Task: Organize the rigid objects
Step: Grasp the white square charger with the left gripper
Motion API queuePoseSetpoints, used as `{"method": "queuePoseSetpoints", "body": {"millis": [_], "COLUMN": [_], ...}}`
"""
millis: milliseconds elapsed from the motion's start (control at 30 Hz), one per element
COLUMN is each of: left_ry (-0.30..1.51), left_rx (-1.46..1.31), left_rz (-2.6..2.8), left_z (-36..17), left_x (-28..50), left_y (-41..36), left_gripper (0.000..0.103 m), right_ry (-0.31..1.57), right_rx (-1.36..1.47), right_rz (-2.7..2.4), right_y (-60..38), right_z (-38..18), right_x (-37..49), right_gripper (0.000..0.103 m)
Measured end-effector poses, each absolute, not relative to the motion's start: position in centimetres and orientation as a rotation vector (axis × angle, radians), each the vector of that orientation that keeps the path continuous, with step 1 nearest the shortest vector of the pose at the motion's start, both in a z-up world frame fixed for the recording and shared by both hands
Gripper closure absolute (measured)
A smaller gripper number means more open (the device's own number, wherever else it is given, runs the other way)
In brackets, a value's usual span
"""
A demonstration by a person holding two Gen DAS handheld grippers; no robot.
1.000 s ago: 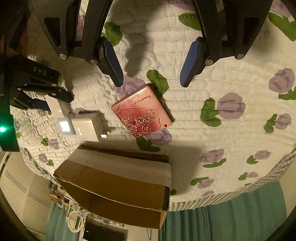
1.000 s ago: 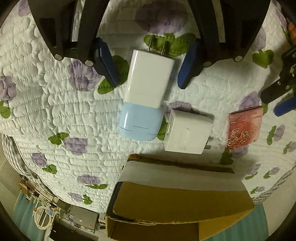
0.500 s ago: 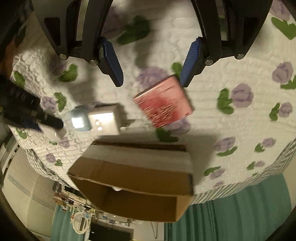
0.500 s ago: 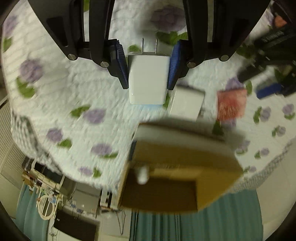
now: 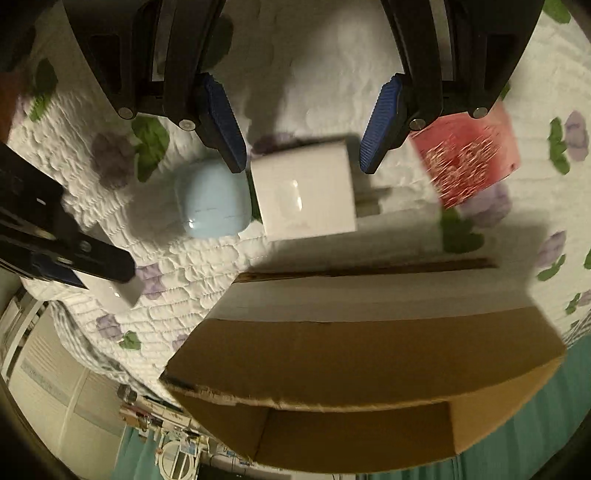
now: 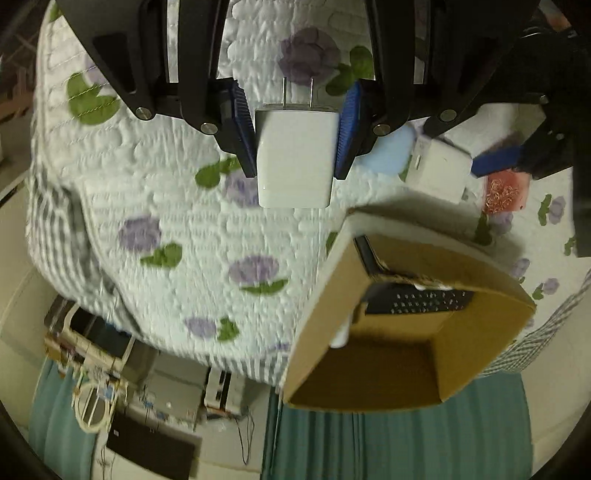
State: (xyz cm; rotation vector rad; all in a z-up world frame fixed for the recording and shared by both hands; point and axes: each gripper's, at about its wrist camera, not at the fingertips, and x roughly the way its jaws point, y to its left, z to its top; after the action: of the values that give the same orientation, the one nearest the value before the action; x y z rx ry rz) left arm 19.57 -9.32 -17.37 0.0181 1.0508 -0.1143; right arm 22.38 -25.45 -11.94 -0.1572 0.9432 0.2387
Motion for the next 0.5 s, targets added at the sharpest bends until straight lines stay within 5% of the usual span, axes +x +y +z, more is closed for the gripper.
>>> {"method": "queuePoseSetpoints", "body": {"millis": [167,267,333,500], "left_ry": [1.034,1.036,1.032,1.036], "left_rx": [0.004,0.018,0.037,0.048], "left_rz": [-0.084,-0.081,-0.083,-0.101], "left_z": [-17.8,-18.1,-18.0,-17.2], "left_x": [21.1,21.4,21.1,19.5], "left_y": [-9.2,-9.3,-9.5,-9.3], "left_gripper": [0.037,0.041,0.052,0.052], "right_ry": [0.947,0.960,0.957,0.935], "right_rx": [-0.100,-0.088,-0.091,-0.119], "right_rz": [0.264,0.269,0.268,0.258], "right_y": [-26.4,-26.6,-26.4,-25.9], "right_z": [-11.8,-12.0,-11.9,-11.9], "right_x": [22.5,22.5,22.3,21.8], "right_gripper": [0.063,0.063,0.063,0.063]}}
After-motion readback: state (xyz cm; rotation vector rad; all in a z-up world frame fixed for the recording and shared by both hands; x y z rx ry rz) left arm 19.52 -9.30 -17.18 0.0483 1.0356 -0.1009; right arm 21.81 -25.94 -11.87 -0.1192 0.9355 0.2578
